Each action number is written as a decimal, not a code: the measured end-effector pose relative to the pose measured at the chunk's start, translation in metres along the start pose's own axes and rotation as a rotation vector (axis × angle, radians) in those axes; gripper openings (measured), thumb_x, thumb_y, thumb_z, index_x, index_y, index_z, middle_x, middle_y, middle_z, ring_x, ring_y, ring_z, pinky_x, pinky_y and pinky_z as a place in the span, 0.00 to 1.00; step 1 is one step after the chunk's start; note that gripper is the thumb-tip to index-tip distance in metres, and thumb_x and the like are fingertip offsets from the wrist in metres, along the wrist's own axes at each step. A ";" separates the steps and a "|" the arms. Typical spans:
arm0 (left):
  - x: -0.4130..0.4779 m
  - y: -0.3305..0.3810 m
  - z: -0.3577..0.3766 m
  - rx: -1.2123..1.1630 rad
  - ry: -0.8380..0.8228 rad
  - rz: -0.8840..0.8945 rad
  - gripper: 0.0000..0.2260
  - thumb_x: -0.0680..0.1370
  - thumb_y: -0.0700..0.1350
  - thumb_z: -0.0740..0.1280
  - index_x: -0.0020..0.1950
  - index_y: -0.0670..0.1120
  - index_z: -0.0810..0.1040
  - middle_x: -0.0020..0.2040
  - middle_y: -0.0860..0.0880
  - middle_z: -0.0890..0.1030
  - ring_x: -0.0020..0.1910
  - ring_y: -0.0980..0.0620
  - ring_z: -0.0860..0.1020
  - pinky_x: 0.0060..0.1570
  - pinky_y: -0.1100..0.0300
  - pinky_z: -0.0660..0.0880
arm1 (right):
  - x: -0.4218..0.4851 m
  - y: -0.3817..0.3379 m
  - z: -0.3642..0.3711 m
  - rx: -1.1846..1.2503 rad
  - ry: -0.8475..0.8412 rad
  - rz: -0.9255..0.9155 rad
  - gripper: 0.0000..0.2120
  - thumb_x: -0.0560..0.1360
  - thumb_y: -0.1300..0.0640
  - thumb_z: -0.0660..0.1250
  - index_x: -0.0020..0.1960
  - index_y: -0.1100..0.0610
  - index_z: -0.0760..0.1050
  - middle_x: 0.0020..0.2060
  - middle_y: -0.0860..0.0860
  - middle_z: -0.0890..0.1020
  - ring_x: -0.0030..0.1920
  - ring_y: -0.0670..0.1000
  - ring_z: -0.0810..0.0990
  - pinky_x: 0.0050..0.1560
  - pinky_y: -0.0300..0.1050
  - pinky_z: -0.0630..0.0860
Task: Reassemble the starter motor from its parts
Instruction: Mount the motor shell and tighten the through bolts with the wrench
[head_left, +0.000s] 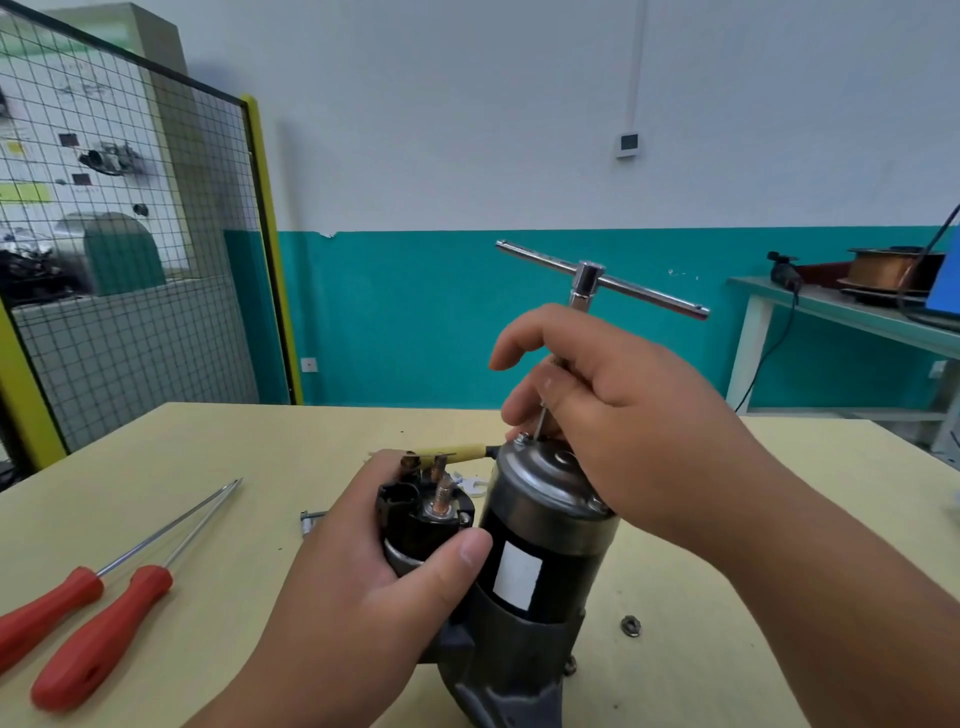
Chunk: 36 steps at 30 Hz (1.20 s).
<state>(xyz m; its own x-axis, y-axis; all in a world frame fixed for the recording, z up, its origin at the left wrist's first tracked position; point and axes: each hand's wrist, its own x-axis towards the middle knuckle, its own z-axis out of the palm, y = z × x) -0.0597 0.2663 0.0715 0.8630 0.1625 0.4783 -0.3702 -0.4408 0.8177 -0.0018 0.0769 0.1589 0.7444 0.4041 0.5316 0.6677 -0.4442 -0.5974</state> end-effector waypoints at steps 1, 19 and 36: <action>0.000 0.000 0.000 0.001 0.000 -0.002 0.21 0.62 0.70 0.67 0.53 0.70 0.77 0.45 0.64 0.85 0.47 0.64 0.83 0.42 0.60 0.72 | 0.000 0.000 0.001 0.030 0.012 0.013 0.16 0.86 0.57 0.58 0.51 0.36 0.74 0.44 0.38 0.85 0.44 0.46 0.85 0.43 0.47 0.83; 0.003 -0.007 -0.003 -0.052 0.000 -0.001 0.21 0.64 0.68 0.69 0.54 0.66 0.80 0.46 0.58 0.86 0.46 0.58 0.84 0.47 0.47 0.78 | 0.000 0.005 0.018 0.350 0.023 0.105 0.16 0.87 0.55 0.58 0.58 0.40 0.83 0.49 0.41 0.87 0.50 0.41 0.85 0.47 0.35 0.79; -0.001 0.000 0.000 -0.032 0.012 0.021 0.21 0.61 0.68 0.68 0.53 0.81 0.76 0.49 0.70 0.85 0.50 0.69 0.82 0.44 0.68 0.73 | 0.004 0.012 0.020 0.518 0.001 0.177 0.13 0.68 0.60 0.61 0.40 0.49 0.84 0.36 0.51 0.86 0.49 0.65 0.83 0.55 0.67 0.81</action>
<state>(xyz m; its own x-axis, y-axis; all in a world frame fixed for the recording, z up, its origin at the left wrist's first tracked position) -0.0607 0.2663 0.0708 0.8508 0.1644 0.4991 -0.3990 -0.4159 0.8172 0.0088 0.0895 0.1416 0.8454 0.3577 0.3967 0.4427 -0.0536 -0.8951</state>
